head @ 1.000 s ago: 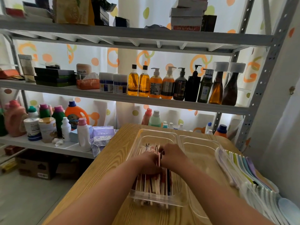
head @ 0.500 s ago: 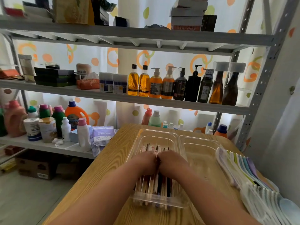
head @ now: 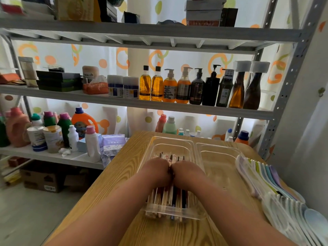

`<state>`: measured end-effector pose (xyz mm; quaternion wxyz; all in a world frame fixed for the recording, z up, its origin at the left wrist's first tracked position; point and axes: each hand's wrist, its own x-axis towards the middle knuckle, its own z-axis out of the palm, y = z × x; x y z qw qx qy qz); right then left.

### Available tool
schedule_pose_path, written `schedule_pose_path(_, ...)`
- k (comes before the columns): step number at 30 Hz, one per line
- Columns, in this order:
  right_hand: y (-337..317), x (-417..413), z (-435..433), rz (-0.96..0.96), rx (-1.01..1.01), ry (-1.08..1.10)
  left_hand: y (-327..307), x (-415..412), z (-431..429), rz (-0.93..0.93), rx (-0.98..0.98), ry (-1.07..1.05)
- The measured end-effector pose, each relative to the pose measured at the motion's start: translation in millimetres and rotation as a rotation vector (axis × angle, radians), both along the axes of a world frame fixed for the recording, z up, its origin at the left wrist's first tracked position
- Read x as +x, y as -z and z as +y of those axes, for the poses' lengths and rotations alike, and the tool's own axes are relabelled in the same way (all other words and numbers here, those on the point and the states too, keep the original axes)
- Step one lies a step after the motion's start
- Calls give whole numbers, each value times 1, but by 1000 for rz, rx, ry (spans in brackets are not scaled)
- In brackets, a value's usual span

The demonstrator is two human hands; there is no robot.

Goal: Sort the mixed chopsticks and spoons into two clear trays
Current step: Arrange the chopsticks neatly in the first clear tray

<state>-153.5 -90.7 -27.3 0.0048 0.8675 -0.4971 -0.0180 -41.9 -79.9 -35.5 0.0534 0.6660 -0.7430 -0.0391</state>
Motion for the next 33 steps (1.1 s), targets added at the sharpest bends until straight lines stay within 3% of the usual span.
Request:
schedule_pose_path(6,2,-2,-5,-192,-36,76,3,1,1,61,38,33)
schedule_pose_path(20,0,-1,-5,-165,50,53,0,3,8,105,78,65)
schedule_pose_path(27,5,-3,0,-33,9,24,-14,3,-3,140,168,8)
schedule_pose_path(30,5,-3,1,-35,-9,25,-11,-2,-9,57,63,-3)
schedule_pose_path(33,7,0,4,59,-94,43,1,-8,-7,-89,117,-24)
